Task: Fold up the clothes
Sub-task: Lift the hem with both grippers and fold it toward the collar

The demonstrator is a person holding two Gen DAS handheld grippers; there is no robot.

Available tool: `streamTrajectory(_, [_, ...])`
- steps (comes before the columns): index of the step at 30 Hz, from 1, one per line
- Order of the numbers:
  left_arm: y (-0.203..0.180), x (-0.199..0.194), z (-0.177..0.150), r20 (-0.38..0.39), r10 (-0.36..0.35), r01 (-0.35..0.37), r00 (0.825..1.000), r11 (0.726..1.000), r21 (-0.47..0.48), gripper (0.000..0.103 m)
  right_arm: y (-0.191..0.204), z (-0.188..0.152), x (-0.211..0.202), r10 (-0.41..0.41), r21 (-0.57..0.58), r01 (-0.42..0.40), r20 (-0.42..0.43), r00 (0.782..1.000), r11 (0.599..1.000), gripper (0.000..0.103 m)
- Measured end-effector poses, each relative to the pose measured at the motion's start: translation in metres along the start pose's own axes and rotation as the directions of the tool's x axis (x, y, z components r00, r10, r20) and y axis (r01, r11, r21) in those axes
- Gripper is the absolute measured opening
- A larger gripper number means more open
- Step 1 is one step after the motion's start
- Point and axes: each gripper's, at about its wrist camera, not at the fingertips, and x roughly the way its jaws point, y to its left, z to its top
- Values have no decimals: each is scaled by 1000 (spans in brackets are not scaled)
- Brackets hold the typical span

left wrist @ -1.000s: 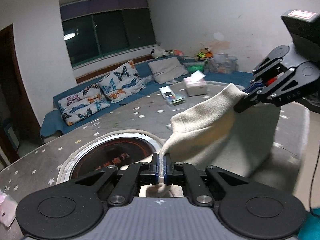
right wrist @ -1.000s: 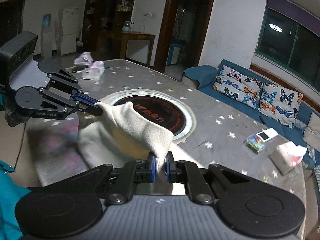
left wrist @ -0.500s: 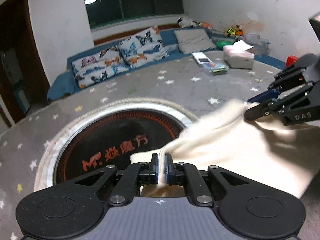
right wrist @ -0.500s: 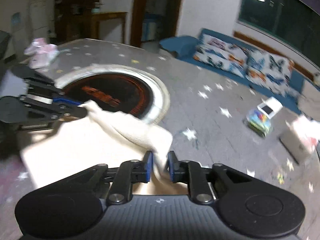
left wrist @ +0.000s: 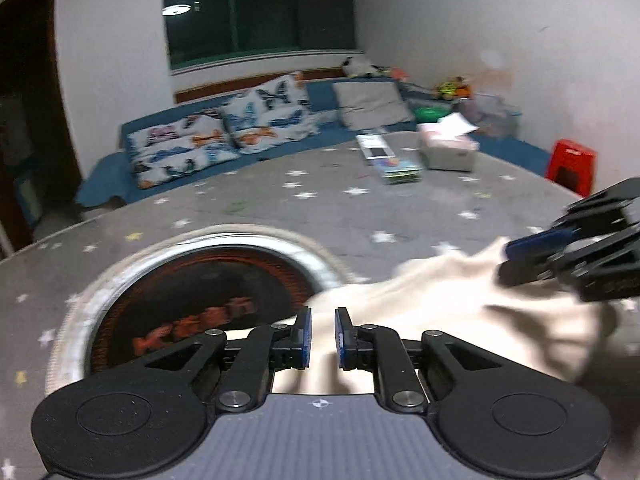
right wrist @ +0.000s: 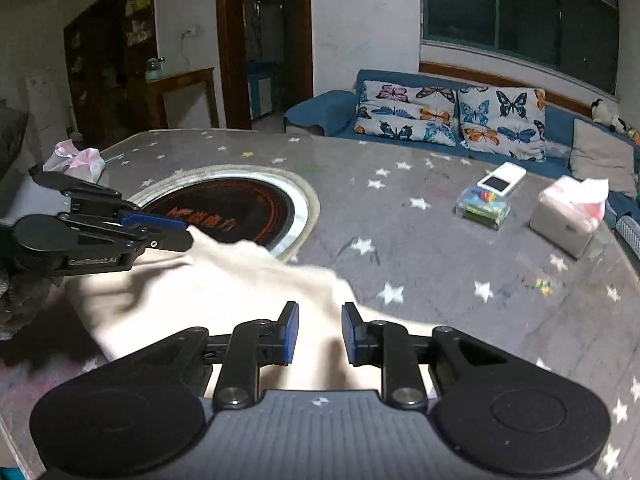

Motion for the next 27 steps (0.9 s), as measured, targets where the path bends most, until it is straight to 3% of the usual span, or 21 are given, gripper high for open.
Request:
streamTrajectory(7, [-9, 29, -3, -66, -6, 4, 998, 1000, -22, 15, -24, -15, 16, -38, 108, 43, -51, 998, 993, 21])
streamTrajectory(10, [-5, 32, -2, -71, -12, 8, 997, 998, -55, 15, -24, -10, 9, -50, 97, 54, -36, 998, 994, 21])
streamTrajectory(15, [-6, 32, -4, -67, -11, 8, 998, 998, -56, 15, -13, 10, 17, -6, 65, 6, 0, 1000, 998, 21])
streamTrajectory(21, [0, 30, -7, -65, -6, 1, 998, 997, -77, 16, -12, 14, 52, -6, 64, 9, -58, 998, 998, 20])
streamTrajectory(27, [13, 8, -17, -36, 20, -23, 999, 996, -92, 16, -9, 17, 35, -24, 37, 25, -30, 999, 999, 21])
